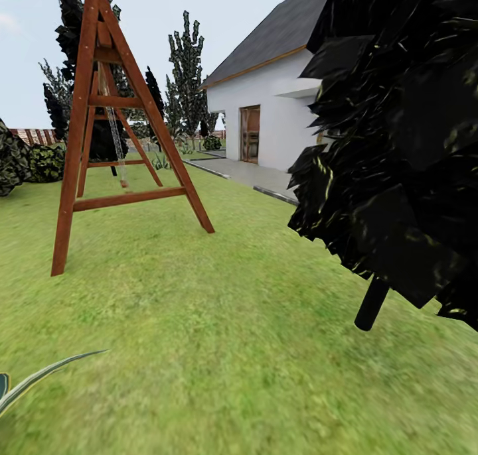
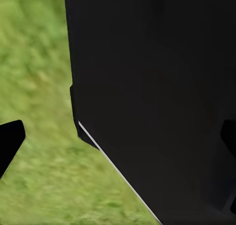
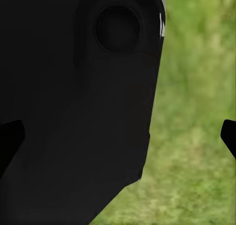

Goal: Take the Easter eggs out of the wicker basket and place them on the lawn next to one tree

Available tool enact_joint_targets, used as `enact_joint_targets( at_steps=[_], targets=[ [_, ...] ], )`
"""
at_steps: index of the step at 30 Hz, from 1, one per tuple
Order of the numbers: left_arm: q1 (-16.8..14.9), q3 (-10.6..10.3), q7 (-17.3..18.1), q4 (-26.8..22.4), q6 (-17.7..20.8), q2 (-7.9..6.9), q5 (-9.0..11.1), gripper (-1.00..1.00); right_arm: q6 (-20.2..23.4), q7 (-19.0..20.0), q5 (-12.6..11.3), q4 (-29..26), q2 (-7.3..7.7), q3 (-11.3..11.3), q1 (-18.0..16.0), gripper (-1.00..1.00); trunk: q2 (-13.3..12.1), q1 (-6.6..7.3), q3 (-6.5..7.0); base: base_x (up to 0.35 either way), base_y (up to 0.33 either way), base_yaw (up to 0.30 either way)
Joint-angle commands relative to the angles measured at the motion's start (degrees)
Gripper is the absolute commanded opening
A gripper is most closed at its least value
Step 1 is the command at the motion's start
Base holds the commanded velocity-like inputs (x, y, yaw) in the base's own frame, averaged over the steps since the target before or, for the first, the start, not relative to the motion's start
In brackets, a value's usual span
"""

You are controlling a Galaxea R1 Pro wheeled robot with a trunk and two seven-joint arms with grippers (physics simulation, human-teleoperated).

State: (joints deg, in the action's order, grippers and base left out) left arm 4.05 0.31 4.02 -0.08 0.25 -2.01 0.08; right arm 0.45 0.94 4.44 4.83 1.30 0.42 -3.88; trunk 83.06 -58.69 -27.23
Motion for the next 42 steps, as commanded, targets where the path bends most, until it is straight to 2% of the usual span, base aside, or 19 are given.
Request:
enact_joint_targets(
  at_steps=[1,42],
  targets=[
    [0.0,0.0,0.2,0.0,0.0,-0.01,0.0,1.0,0.1,0.1,0.5,0.1,0.02,0.0,-0.1,1.0,0.0,-0.03,-0.04,0.317,0.111,0.0],
    [0.0,0.0,0.2,0.0,0.0,-0.01,0.0,1.0,0.1,0.1,0.5,0.1,0.02,0.0,-0.1,1.0,0.0,-0.03,-0.04,0.317,0.106,0.0]
  ],
)
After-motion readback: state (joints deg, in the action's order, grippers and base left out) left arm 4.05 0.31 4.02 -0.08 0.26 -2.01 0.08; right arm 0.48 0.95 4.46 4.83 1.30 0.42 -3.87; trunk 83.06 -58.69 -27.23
